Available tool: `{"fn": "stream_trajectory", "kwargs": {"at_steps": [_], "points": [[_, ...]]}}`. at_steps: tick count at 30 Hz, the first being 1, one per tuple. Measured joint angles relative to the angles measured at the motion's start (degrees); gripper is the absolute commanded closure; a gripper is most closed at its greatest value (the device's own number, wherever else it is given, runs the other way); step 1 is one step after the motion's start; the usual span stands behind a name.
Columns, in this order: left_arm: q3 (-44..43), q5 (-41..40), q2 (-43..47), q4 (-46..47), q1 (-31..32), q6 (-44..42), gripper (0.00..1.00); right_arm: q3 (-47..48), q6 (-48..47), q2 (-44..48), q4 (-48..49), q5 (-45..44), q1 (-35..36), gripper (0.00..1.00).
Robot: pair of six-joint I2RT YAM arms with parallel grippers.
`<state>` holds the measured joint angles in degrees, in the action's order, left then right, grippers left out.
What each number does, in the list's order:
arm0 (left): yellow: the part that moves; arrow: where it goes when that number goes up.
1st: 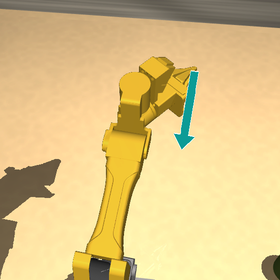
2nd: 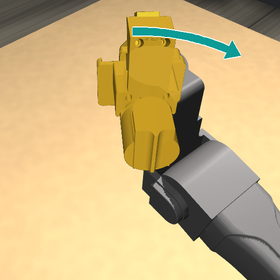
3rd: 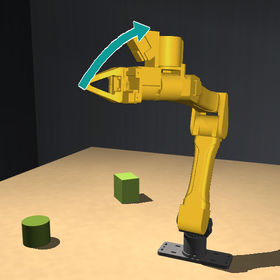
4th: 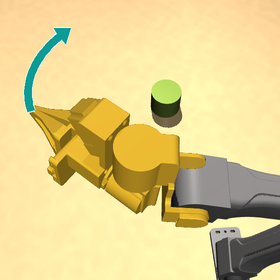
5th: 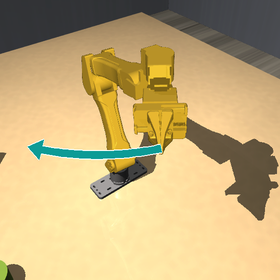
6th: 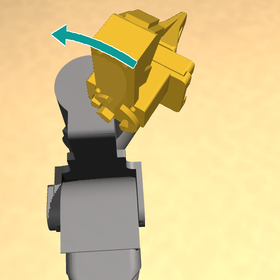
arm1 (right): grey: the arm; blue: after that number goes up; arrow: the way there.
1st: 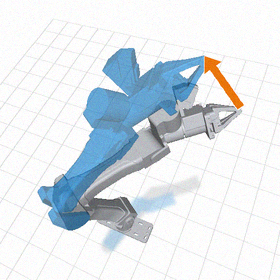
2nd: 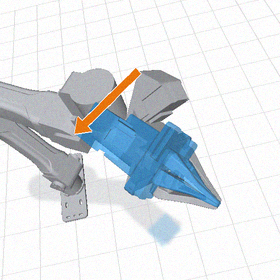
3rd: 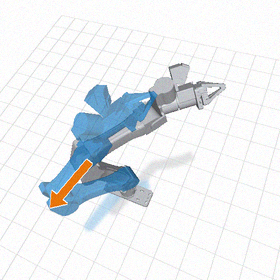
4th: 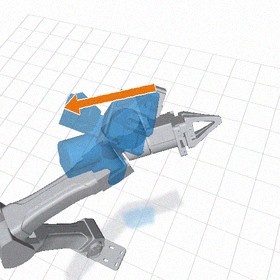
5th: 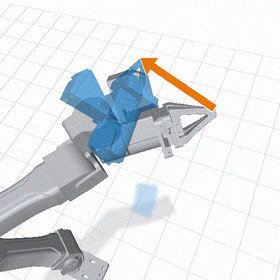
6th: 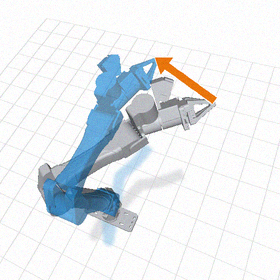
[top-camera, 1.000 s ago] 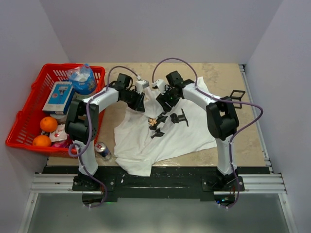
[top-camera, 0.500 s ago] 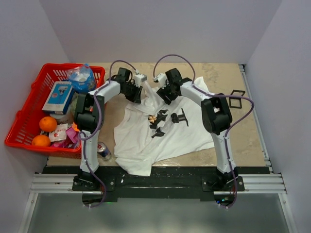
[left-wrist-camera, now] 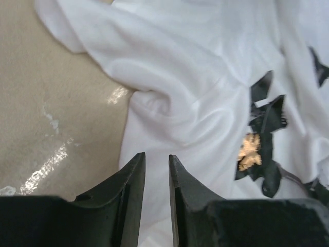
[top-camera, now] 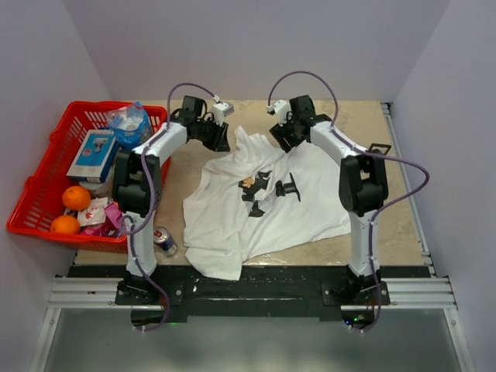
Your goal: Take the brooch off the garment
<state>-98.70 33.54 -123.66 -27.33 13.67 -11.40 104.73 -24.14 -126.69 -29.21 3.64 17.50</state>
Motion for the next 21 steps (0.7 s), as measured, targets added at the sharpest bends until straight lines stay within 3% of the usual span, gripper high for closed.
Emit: {"fn": "stream_trajectory", "kwargs": {"at_steps": [7, 9, 14, 21], "points": [[6.73, 6.58, 12.68, 2.56, 0.28, 3.30, 0.70, -19.76, -6.12, 26.16, 9.31, 9.07, 11.15, 0.52], [10.58, 7.08, 15.78, 3.32, 0.26, 4.57, 0.69, -22.49, -8.15, 29.53, 11.37, 10.95, 14.23, 0.58], [21.99, 6.01, 22.95, 5.35, 0.28, 9.33, 0.67, -30.38, -13.90, 29.73, 15.08, 12.11, 19.28, 0.60], [24.83, -2.01, 31.80, 5.31, -0.76, 14.32, 0.65, -38.75, -21.33, 26.21, 16.90, 9.51, 23.08, 0.61]]}}
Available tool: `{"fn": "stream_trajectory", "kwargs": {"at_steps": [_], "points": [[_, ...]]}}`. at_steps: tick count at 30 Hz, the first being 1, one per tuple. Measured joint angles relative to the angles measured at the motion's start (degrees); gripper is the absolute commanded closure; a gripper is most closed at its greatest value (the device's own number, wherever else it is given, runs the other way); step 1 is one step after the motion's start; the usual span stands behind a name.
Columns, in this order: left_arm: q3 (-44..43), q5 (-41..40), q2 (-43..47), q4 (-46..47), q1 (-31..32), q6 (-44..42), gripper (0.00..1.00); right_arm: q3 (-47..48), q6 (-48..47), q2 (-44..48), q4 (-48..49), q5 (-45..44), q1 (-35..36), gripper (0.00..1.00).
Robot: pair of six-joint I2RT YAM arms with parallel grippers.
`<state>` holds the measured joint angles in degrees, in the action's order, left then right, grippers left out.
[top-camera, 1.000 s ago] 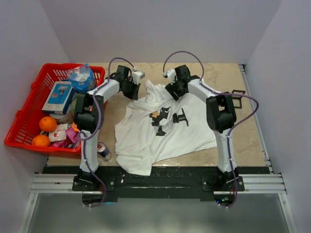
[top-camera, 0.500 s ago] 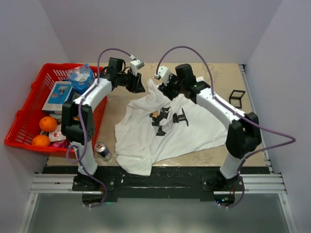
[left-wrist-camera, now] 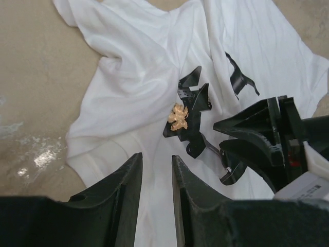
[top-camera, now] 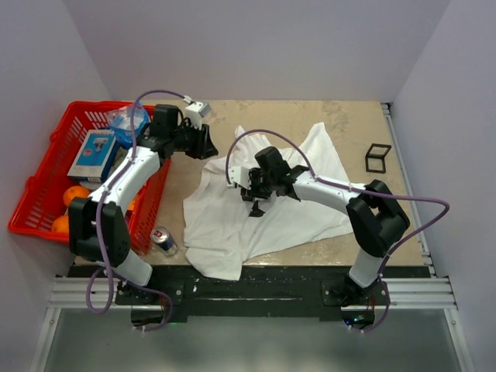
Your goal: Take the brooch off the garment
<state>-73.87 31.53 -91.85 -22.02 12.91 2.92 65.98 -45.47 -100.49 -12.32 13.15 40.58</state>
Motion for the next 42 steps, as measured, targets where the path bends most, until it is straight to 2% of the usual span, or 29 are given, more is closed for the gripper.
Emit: {"fn": "stream_trajectory", "kwargs": {"at_steps": [5, 11, 14, 18, 23, 29, 42], "points": [[-0.83, -0.20, 3.69, 0.42, -0.98, 0.92, 0.65, -0.39, -6.64, -0.04, 3.02, -1.31, 0.31, 0.62], [-4.90, -0.02, 0.37, -0.22, -1.05, 0.87, 0.65, -0.24, -13.57, -2.91, 5.09, -1.70, 0.57, 0.64], [-6.40, -0.04, -0.74, -0.31, -1.16, 0.68, 0.65, 0.15, -15.39, -5.51, 5.03, -1.77, 0.68, 0.59], [-7.41, -0.02, -1.05, -0.28, -1.22, 0.50, 0.65, 1.07, -16.98, -7.50, 4.63, -1.99, 0.68, 0.57], [-7.69, -0.02, -1.27, -0.20, -1.27, 0.50, 0.65, 2.80, -17.84, -8.79, 5.20, -3.41, 0.68, 0.62], [-7.69, 0.02, -1.57, -0.22, -1.44, 0.52, 0.64, 4.50, -18.73, -11.50, 5.49, -4.68, 0.68, 0.63], [-7.69, 0.66, -3.19, 0.00, -2.03, 0.59, 0.64, 6.71, -20.13, -11.28, 1.90, -3.02, 0.72, 0.63]]}}
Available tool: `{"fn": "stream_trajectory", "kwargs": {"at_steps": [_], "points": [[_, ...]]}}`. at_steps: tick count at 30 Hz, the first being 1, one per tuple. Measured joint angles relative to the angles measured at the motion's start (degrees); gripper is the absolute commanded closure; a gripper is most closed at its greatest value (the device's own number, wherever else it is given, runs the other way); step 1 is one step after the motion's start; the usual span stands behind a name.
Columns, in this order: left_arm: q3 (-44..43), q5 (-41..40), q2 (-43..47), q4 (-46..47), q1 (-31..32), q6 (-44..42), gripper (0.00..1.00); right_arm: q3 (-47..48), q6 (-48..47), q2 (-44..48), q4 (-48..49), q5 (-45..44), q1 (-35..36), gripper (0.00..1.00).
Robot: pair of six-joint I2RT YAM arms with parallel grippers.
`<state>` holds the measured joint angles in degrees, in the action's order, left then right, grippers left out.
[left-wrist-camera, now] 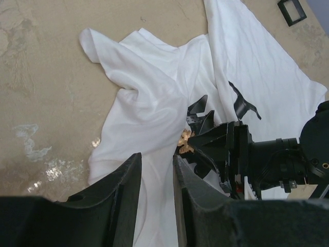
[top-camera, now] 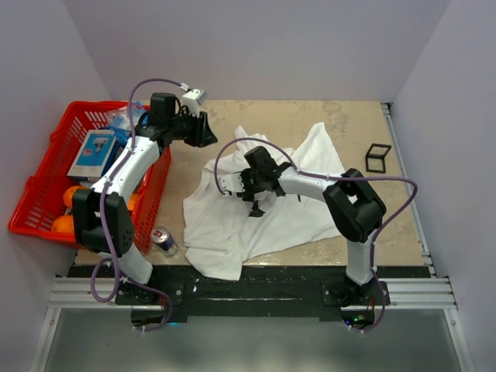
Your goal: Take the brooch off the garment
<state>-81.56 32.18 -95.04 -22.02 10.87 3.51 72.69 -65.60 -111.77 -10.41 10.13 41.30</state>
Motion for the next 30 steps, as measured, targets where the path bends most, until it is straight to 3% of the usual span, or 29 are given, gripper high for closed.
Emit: {"fn": "stream_trajectory", "kwargs": {"at_steps": [30], "points": [[0.00, 0.63, -1.92, 0.15, 0.00, 0.42, 0.62, 3.52, -1.07, -2.38, -6.03, -0.15, 0.07, 0.60]]}}
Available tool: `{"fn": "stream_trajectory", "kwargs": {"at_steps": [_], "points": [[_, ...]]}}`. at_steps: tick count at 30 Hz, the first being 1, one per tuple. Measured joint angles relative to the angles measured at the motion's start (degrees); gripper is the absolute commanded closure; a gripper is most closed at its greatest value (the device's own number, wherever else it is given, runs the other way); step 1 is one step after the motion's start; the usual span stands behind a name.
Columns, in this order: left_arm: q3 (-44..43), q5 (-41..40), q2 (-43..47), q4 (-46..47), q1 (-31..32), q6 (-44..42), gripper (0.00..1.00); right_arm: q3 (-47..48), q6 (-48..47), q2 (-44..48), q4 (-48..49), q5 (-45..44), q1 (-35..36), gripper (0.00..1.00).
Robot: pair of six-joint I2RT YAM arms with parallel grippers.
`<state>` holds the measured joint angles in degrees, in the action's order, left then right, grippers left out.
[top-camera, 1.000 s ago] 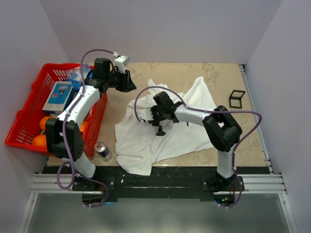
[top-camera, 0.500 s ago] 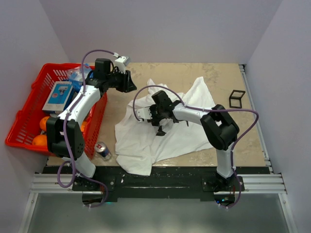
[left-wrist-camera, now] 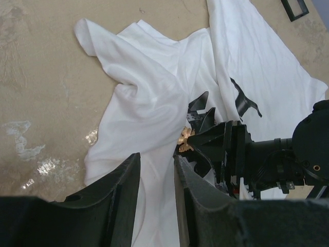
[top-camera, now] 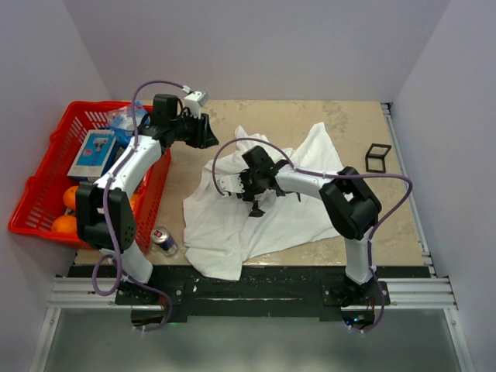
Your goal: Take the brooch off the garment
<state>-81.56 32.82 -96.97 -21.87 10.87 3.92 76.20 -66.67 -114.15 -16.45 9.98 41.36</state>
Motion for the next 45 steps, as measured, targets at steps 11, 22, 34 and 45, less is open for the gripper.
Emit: {"fn": "stream_trajectory", "kwargs": {"at_steps": [11, 22, 34, 45], "points": [[0.00, 0.02, -0.50, -0.02, 0.00, 0.02, 0.61, 2.25, -0.02, -2.84, 2.25, -2.78, 0.04, 0.60], [0.00, 0.02, -0.59, -0.02, 0.00, 0.00, 0.60, 2.34, -2.47, -2.91, 1.95, -3.23, 0.17, 0.70], [-0.63, 0.39, -0.74, -0.02, 0.00, 0.02, 0.60, 3.87, 1.66, -2.99, 3.91, -5.97, 0.11, 0.99], [-0.63, 0.96, -1.20, -0.02, 0.00, 0.02, 0.60, 15.54, 9.29, -5.86, -6.82, -1.68, -1.90, 1.00]]}}
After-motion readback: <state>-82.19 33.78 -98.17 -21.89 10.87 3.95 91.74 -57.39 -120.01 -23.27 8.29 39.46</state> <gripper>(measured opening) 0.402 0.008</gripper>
